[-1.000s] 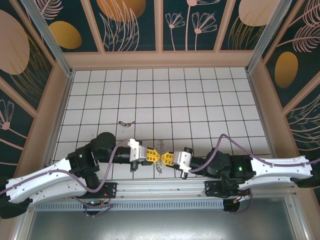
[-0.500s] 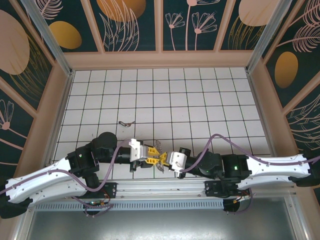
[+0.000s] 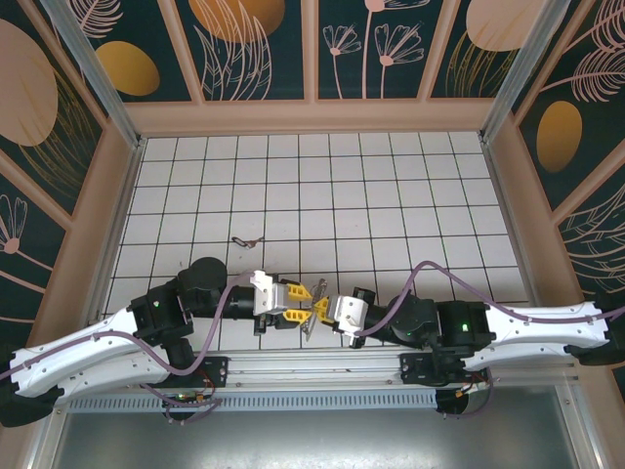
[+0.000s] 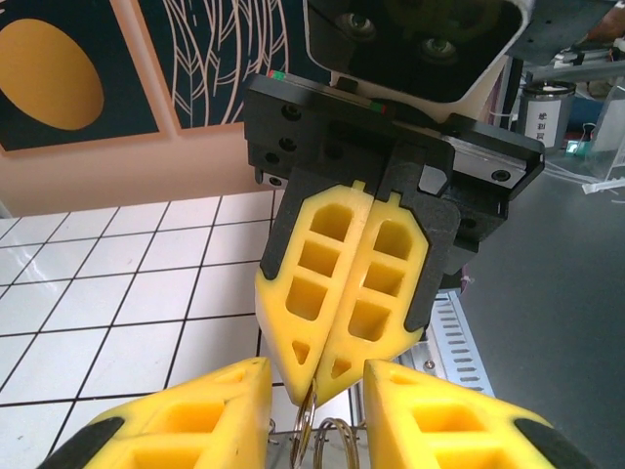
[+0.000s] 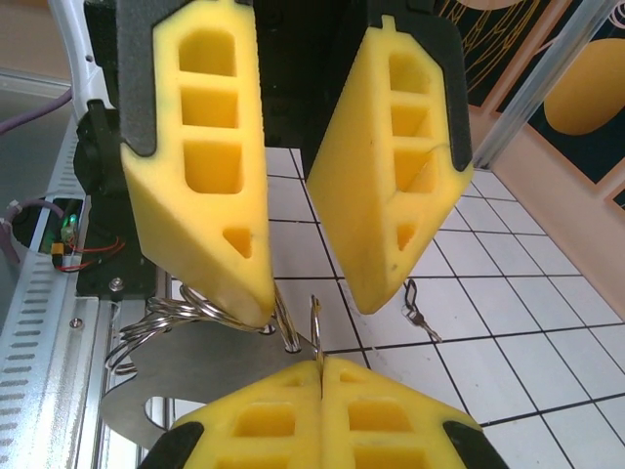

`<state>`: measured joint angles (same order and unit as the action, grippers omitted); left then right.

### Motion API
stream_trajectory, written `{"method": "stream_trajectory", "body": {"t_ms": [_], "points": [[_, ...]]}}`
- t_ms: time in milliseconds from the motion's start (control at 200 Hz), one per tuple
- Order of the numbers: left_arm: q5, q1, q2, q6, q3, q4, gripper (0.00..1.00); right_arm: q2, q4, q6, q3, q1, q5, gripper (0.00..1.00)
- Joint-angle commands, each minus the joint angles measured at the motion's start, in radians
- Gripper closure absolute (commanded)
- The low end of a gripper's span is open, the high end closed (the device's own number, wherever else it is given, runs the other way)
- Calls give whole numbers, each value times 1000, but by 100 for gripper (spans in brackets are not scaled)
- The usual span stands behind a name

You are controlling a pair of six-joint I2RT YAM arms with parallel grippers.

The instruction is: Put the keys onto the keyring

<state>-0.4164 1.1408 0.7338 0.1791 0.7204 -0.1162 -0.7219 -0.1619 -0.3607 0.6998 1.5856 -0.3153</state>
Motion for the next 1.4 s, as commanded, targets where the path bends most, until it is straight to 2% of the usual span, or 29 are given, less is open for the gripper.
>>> {"method": "stream_trajectory", "body": {"t_ms": [0, 260, 566, 851, 1146, 1391], "points": [[15, 7, -4, 7, 7, 9, 69, 20, 54, -9, 32, 2, 19, 100], [35, 7, 6, 8, 2, 4, 71, 40, 67, -7, 23, 3, 30, 100], [68, 7, -92, -7, -6, 21, 70, 37, 59, -4, 18, 3, 24, 100], [45, 7, -2, -2, 9, -3, 70, 42, 75, -8, 15, 3, 37, 100], [48, 7, 1, -3, 4, -6, 70, 62, 93, -15, 7, 3, 44, 100], [94, 7, -11, -18, -5, 4, 70, 73, 90, -3, -6, -1, 27, 100]]}}
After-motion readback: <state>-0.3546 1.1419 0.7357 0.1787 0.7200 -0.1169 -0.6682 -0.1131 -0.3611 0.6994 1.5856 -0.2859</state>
